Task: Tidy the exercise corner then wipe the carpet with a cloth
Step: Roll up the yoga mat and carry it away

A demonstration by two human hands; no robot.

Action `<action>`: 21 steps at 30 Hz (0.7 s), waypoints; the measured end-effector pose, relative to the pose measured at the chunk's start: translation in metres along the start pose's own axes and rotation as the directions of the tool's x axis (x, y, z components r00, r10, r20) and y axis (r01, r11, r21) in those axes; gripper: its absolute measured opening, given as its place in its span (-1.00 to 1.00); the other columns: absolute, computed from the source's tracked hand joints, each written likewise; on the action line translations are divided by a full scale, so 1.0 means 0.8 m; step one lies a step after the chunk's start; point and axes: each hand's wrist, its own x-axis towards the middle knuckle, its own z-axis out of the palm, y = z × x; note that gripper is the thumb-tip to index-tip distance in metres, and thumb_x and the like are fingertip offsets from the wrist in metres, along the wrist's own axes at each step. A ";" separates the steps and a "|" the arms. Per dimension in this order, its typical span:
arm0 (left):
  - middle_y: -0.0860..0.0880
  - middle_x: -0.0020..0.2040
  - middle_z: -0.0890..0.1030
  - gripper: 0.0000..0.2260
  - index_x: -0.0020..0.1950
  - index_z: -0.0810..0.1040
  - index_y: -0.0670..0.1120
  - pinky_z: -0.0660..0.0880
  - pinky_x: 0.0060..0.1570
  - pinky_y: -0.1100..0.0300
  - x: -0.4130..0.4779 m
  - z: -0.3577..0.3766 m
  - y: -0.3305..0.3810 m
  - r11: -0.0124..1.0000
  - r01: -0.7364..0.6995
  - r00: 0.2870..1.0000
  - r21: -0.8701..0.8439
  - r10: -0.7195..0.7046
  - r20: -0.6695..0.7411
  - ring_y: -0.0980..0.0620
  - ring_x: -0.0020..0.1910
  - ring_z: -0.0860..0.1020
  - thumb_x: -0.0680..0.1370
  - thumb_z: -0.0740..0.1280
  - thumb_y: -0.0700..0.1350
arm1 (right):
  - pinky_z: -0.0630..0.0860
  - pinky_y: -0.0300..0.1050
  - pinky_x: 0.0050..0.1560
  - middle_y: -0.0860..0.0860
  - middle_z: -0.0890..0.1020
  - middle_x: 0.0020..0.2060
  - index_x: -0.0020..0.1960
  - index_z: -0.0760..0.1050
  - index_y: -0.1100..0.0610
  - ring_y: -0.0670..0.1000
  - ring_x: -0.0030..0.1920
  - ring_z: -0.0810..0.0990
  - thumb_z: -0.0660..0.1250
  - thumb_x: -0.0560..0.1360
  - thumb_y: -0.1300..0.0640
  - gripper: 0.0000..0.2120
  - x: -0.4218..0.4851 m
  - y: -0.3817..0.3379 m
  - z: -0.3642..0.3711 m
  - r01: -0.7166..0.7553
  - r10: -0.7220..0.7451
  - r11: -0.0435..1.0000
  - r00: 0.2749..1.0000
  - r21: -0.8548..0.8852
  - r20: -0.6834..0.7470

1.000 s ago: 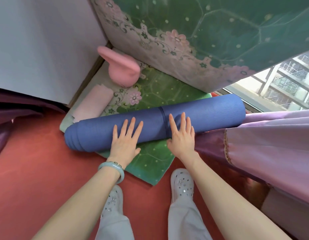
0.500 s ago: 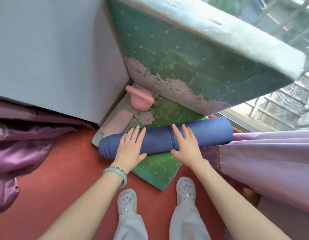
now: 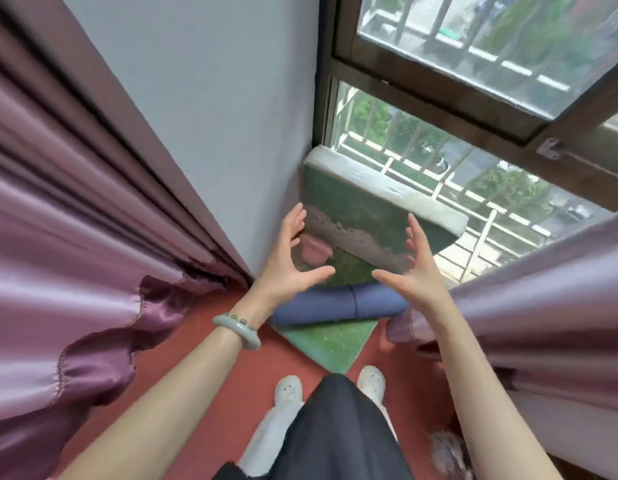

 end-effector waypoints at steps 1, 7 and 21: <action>0.09 0.45 0.24 -0.06 0.43 0.01 0.22 0.24 0.36 0.33 -0.012 -0.012 0.022 0.999 -0.026 1.000 -0.022 0.026 0.002 0.19 0.42 0.25 0.28 0.55 -0.10 | 0.20 -0.07 0.43 -0.09 0.18 0.45 0.46 0.02 -0.16 -0.10 0.42 0.20 0.51 0.31 0.33 -0.03 -0.020 -0.025 -0.008 0.002 -0.001 0.999 1.000 0.039 -0.030; 0.23 0.44 0.16 -0.02 0.43 -0.04 0.30 0.25 0.35 0.35 -0.072 -0.059 0.117 0.984 -0.169 0.980 -0.062 0.175 0.097 0.22 0.44 0.23 0.22 0.54 0.06 | 0.22 -0.11 0.38 -0.07 0.20 0.47 0.39 0.02 -0.32 -0.10 0.45 0.19 0.54 0.28 0.29 0.00 -0.126 -0.135 -0.037 0.122 -0.114 0.984 0.991 0.126 -0.070; 0.16 0.45 0.15 -0.02 0.42 -0.06 0.32 0.27 0.26 0.46 -0.230 -0.054 0.183 0.964 -0.264 0.955 -0.042 0.267 0.126 0.22 0.41 0.24 0.20 0.52 0.10 | 0.25 -0.05 0.39 -0.10 0.22 0.43 0.38 0.01 -0.36 -0.09 0.45 0.21 0.53 0.28 0.25 -0.01 -0.304 -0.166 -0.062 0.260 -0.240 0.959 0.955 0.110 -0.172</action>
